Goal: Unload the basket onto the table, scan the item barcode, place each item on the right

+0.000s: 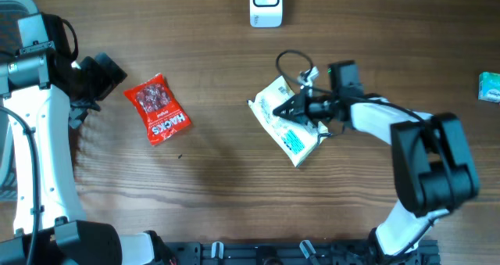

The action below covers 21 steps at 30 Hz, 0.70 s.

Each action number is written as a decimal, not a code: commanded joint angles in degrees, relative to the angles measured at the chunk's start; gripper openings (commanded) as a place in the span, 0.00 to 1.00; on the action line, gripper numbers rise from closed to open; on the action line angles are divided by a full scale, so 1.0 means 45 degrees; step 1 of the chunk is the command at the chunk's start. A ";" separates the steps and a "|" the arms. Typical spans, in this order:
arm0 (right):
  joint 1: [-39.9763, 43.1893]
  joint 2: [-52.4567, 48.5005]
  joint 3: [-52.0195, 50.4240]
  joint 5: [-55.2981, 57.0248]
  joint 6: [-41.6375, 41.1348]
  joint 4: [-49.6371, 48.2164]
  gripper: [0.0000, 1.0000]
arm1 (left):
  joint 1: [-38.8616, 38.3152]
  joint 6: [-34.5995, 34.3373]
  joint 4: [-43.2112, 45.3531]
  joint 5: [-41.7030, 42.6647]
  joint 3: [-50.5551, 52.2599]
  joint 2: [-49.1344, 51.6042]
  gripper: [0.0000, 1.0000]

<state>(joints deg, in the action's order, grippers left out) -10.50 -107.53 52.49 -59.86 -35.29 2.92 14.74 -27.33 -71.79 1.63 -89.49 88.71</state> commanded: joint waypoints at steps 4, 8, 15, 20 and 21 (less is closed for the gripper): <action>0.1520 0.1894 0.0403 -0.1112 0.1515 0.3235 0.04 | 0.0039 -0.0078 0.0010 0.0102 -0.0015 0.0029 1.00; 0.1229 0.1530 -0.0602 0.1923 0.2467 0.4609 0.04 | 0.0039 -0.0078 0.0010 0.0102 -0.0015 0.0029 1.00; 0.1802 0.0083 -0.1821 0.4566 0.2487 0.4313 0.04 | 0.0039 -0.0078 0.0010 0.0102 -0.0015 0.0029 1.00; 0.2263 0.0457 -0.1433 0.4643 0.3706 0.5581 0.04 | 0.0039 -0.0078 0.0010 0.0102 -0.0015 0.0029 1.00; 0.2263 0.0656 -0.1156 0.4673 0.4051 0.6101 0.04 | 0.0039 -0.0078 0.0010 0.0102 -0.0015 0.0029 1.00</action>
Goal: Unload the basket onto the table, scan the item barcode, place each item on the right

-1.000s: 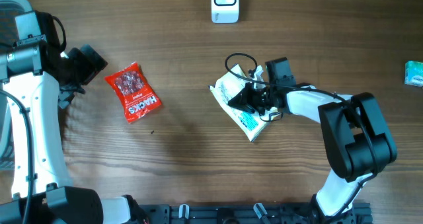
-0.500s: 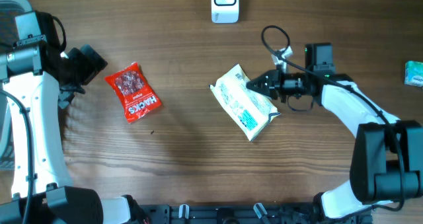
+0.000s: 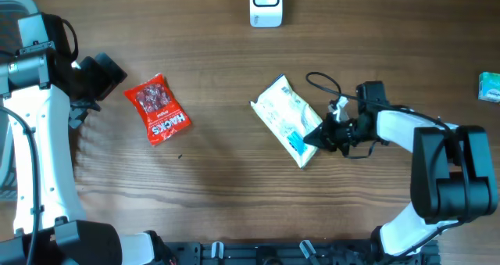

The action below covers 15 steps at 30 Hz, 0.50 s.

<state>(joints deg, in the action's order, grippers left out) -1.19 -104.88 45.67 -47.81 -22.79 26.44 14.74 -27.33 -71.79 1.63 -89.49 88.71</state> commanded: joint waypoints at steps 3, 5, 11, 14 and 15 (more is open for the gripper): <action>0.0199 0.0971 0.1875 0.2880 0.1914 0.3283 0.04 | 0.0039 -0.0078 0.0010 0.0102 -0.0015 0.0029 1.00; 0.0199 0.1545 0.3084 0.3725 0.2424 0.4799 0.04 | 0.0039 -0.0078 0.0010 0.0102 -0.0015 0.0029 1.00; 0.0199 0.2467 0.4716 0.5780 0.3546 0.5683 0.92 | 0.0039 -0.0078 0.0010 0.0102 -0.0015 0.0029 1.00; 0.0199 0.2113 0.4478 0.5649 0.4095 0.5163 1.00 | 0.0039 -0.0078 0.0010 0.0102 -0.0015 0.0029 1.00; 0.0199 0.1933 0.4313 0.5425 0.4138 0.4906 1.00 | 0.0039 -0.0078 0.0010 0.0102 -0.0015 0.0029 1.00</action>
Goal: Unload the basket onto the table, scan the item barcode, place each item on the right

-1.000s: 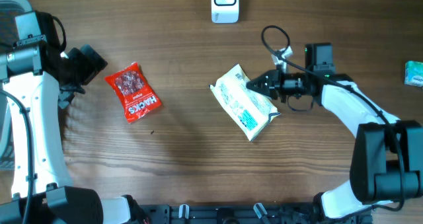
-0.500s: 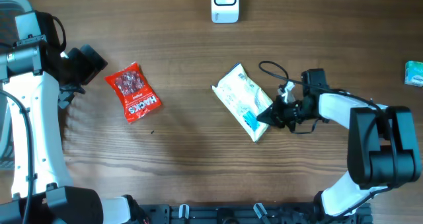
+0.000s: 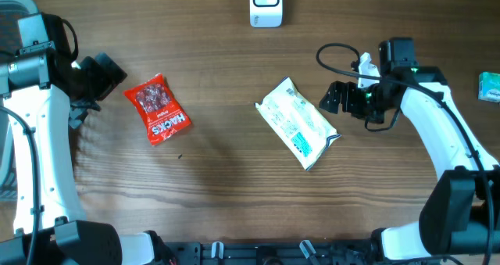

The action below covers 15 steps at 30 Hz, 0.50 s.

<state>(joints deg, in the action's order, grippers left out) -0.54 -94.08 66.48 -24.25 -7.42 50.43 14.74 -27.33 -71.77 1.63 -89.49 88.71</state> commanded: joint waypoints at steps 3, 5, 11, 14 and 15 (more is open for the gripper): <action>0.0053 -0.1127 -0.0962 -0.1180 0.1695 -0.1399 1.00 | 0.0039 -0.0078 0.0005 0.0102 -0.0015 0.0029 1.00; 0.0053 -0.1763 -0.1214 -0.1729 0.1996 -0.1870 1.00 | 0.0039 -0.0078 0.0005 0.0102 -0.0015 0.0029 1.00; 0.0049 -0.3453 -0.1219 -0.2987 0.3089 -0.2691 1.00 | 0.0039 -0.0078 0.0005 0.0102 -0.0015 0.0029 1.00; -0.0073 -0.4226 -0.1316 -0.4065 0.3691 -0.2603 1.00 | 0.0039 -0.0078 0.0005 0.0102 -0.0015 0.0029 1.00; -0.0175 -0.4469 -0.1428 -0.4041 0.3755 -0.2628 1.00 | 0.0039 -0.0078 0.0005 0.0102 -0.0015 0.0029 1.00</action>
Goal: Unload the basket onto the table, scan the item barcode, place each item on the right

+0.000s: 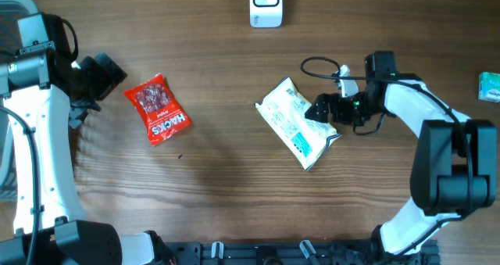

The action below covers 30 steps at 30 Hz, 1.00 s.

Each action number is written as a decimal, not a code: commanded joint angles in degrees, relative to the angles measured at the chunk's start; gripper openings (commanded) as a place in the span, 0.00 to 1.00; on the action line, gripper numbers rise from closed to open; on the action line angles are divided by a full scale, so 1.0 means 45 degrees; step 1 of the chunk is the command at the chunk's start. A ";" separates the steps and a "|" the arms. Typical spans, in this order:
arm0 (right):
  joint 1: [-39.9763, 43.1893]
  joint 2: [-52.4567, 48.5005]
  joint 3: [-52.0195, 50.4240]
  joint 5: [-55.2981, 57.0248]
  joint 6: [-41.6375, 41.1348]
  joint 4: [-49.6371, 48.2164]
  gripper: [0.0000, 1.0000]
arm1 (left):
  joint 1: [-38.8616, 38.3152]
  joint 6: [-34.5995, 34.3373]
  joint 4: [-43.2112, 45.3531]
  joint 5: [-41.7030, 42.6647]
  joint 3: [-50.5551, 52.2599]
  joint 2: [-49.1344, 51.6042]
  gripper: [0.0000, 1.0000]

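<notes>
A white packet (295, 121) with teal print lies flat and slanted at the table's middle. My right gripper (316, 111) is low at the packet's right edge, its dark fingers touching or just over that edge; the overhead view does not settle how the jaws stand. A white scanner (266, 4) stands at the far edge, top centre. My left gripper (104, 71) hovers at the far left, apart from every item, and its fingers are too dark to read.
A red candy bag (158, 109) lies left of centre, near the left gripper. A small teal pack (490, 86) sits at the right edge. The right arm's cable (316, 62) loops above the white packet.
My right gripper has moved left and a little nearer, from clear of the white packet to its right edge. The packet, red bag and left arm have not moved.
At first my right gripper sat over the white packet's middle. Then it was at the packet's lower right corner, then off to the right with the packet lying slightly shifted. Now it is back at the packet's right edge. The left arm stayed put.
</notes>
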<state>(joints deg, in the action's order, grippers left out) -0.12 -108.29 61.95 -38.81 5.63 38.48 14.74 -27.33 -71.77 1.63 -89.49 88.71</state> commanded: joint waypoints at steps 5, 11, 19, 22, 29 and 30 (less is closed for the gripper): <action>-0.0646 -0.2531 -0.0714 -0.0155 -0.0238 -0.0073 0.69 | 0.0039 -0.0078 0.0005 0.0102 -0.0015 0.0029 1.00; -0.0651 -0.2701 -0.0709 0.0952 -0.1753 -0.0068 0.04 | 0.0039 -0.0078 0.0005 0.0102 -0.0015 0.0029 1.00; -0.0452 -0.2341 -0.0539 -0.1729 -0.1991 0.0359 0.04 | 0.0039 -0.0078 0.0005 0.0102 -0.0015 0.0029 1.00; -0.0194 -0.1778 -0.0520 -0.3240 -0.1821 0.0418 0.04 | 0.0039 -0.0078 0.0005 0.0102 -0.0015 0.0029 1.00; -0.0515 -0.1637 -0.0544 -0.2769 -0.2506 0.0364 1.00 | 0.0039 -0.0078 0.0005 0.0102 -0.0015 0.0029 1.00; -0.0559 -0.1637 -0.0544 -0.2769 -0.2982 0.0092 1.00 | 0.0039 -0.0078 0.0005 0.0102 -0.0015 0.0029 1.00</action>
<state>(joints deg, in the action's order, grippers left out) -2.26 -113.84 60.25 -57.52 -4.12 40.69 14.74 -27.33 -71.77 1.63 -89.49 88.71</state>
